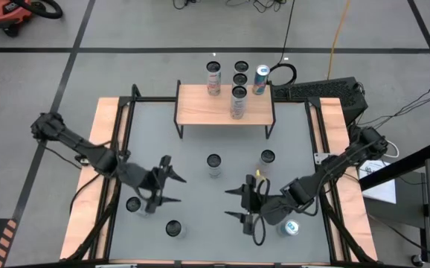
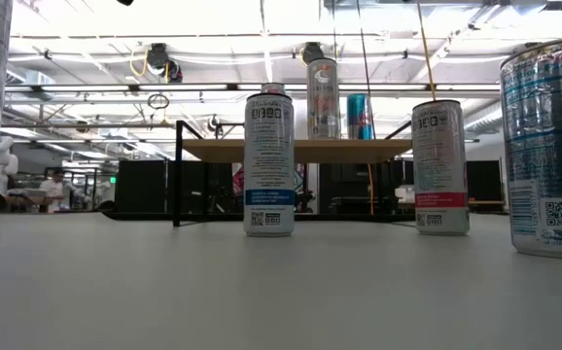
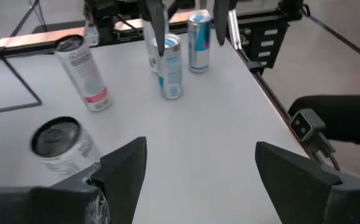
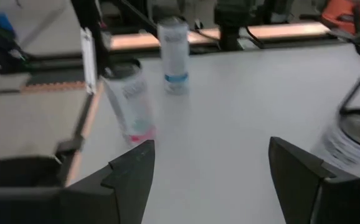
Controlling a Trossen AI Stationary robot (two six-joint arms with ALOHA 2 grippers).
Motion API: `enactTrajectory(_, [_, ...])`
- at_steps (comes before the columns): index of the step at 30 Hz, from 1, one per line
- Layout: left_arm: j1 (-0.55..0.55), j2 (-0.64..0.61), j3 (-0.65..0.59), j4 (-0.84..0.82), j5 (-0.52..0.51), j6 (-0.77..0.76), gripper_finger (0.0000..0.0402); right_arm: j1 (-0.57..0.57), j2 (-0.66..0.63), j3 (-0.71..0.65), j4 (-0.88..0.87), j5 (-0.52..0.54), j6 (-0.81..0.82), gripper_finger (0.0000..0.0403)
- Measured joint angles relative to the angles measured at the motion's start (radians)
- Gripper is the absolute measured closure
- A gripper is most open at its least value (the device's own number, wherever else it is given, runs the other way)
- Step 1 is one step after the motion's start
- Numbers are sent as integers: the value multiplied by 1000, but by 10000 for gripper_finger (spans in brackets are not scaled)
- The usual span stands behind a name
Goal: Place canned beverage on shelf
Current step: Put the top white pink soda can on the shelf aligned with the other white pink soda can
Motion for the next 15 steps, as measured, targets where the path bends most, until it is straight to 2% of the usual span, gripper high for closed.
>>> enactTrajectory(5, [-78, 55, -7, 65, -59, -1, 102, 4, 56, 0, 128, 1, -24, 156])
enactTrajectory(9, [-119, 102, -8, 117, -68, 0, 102, -5, 79, 0, 126, 24, 21, 156])
enactTrajectory(12, [-134, 134, -7, 177, -80, 0, 102, -6, 60, 27, 23, 88, 99, 156])
enactTrajectory(15, [-143, 172, -7, 222, -101, 6, 102, -6, 46, 111, -183, 110, 174, 156])
